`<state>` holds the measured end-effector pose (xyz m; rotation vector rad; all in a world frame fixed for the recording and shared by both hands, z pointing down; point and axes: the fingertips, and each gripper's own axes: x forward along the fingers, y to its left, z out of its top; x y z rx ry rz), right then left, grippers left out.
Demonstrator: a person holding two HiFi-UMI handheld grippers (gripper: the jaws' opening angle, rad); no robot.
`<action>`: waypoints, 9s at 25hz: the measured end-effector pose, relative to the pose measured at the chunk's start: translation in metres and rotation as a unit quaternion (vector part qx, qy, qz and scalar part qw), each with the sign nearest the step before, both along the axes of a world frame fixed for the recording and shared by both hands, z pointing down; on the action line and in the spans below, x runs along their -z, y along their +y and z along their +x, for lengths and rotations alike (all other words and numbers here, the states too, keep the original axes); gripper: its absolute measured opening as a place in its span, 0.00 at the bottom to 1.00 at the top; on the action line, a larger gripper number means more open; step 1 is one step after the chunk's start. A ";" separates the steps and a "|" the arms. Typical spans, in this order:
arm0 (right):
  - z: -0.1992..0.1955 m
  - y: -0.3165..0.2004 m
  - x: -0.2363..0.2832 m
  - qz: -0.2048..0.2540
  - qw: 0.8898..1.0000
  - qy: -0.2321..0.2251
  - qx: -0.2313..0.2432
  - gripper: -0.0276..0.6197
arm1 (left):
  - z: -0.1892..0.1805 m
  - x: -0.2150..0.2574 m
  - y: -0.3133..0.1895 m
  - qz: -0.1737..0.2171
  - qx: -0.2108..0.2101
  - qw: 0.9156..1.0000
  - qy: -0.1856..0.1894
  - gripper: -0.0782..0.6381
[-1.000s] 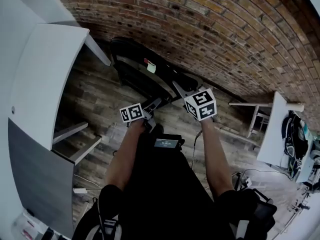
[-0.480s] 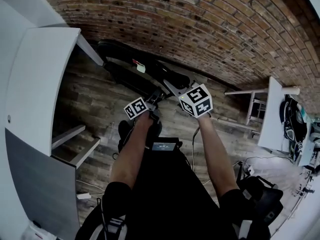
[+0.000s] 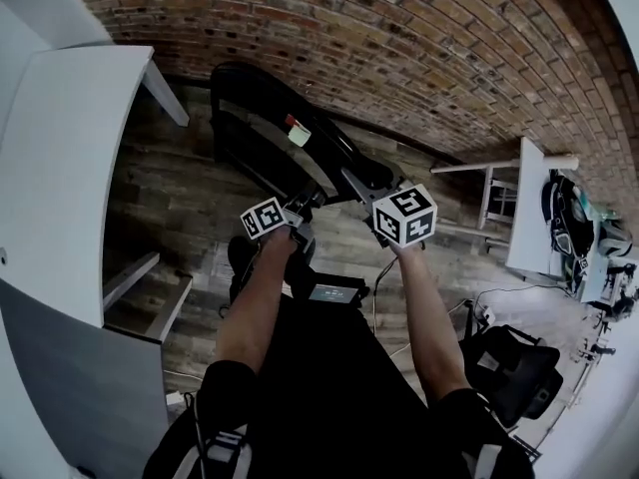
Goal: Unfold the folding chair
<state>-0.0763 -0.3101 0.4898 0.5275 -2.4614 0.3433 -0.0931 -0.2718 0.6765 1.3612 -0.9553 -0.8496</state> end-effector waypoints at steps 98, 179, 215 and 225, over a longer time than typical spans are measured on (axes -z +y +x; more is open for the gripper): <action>0.175 0.277 -0.015 -0.148 0.921 -0.101 -0.345 0.17 | 0.094 -0.005 0.277 0.032 -0.367 0.929 0.034 0.17; 0.334 0.233 -0.184 -0.228 0.812 -0.380 -0.380 0.17 | -0.116 -0.184 0.284 -0.155 -0.202 0.898 -0.360 0.50; 0.305 0.251 -0.215 -0.222 0.786 -0.419 -0.398 0.17 | -0.192 -0.219 0.282 -0.120 -0.243 0.840 -0.469 0.64; 0.304 0.252 -0.215 -0.212 0.790 -0.415 -0.397 0.17 | -0.187 -0.165 0.288 -0.128 -0.154 0.839 -0.506 0.64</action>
